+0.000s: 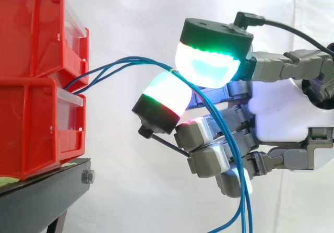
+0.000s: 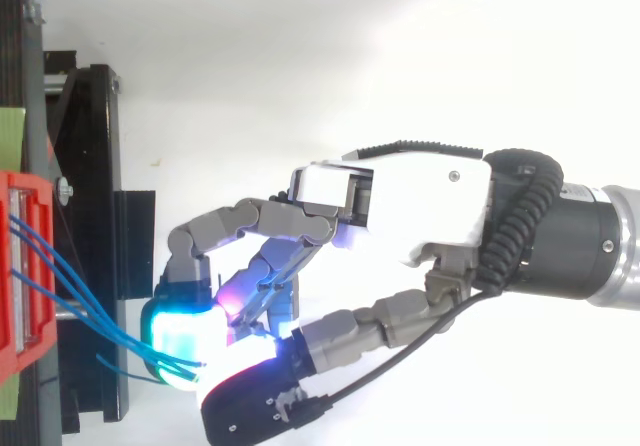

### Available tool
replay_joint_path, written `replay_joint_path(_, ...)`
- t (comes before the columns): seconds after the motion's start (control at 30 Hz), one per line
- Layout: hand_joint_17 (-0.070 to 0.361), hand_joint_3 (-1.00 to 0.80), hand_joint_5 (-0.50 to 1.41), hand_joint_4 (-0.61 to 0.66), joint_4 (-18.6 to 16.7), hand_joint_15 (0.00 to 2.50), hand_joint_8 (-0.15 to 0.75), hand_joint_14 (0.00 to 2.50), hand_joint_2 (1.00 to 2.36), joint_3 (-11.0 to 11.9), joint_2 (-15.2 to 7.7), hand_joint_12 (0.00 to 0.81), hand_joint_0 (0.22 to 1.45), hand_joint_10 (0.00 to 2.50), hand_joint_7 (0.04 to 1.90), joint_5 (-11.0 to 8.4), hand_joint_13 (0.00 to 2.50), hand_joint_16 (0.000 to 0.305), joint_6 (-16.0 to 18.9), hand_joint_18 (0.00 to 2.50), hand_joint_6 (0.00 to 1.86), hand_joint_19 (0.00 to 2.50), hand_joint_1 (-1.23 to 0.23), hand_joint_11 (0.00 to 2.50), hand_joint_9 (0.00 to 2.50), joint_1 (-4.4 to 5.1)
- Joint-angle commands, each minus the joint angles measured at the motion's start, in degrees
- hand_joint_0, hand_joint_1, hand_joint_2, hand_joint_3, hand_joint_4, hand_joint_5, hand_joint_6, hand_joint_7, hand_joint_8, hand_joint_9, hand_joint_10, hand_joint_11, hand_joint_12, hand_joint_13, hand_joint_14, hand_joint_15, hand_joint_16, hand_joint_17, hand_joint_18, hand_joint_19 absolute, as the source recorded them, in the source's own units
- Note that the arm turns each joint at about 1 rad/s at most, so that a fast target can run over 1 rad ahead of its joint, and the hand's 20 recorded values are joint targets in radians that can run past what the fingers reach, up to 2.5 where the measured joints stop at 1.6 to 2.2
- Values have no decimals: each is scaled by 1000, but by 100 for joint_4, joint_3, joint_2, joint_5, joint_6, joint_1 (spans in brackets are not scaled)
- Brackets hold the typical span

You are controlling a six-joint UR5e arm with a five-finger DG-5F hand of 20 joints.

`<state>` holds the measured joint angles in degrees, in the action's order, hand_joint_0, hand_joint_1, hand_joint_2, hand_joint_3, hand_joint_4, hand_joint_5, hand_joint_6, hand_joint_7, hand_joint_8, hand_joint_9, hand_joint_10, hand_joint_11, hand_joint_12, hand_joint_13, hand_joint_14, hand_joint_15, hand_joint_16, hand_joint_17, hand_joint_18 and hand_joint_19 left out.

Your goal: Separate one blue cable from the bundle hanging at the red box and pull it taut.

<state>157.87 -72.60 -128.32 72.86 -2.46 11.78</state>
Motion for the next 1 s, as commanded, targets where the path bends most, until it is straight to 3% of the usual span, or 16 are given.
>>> replay_joint_path(0.0,116,-25,-188,189,-2,963,347,24,1030,0,0,436,708,21,1148,0,876,51,0,946,739,840,-721,1074,825,0)
replay_joint_path(0.2,116,-28,-212,224,24,935,340,23,1029,0,0,440,690,24,1024,0,871,52,44,959,810,825,-718,1041,807,0)
replay_joint_path(0.43,115,-24,-192,243,24,929,335,24,1029,0,0,439,720,24,1104,0,873,51,53,952,725,835,-672,982,812,0)
replay_joint_path(0.97,113,26,-192,235,42,952,335,22,1030,-9,-8,435,791,24,1062,0,863,50,61,891,731,914,-647,1023,837,0)
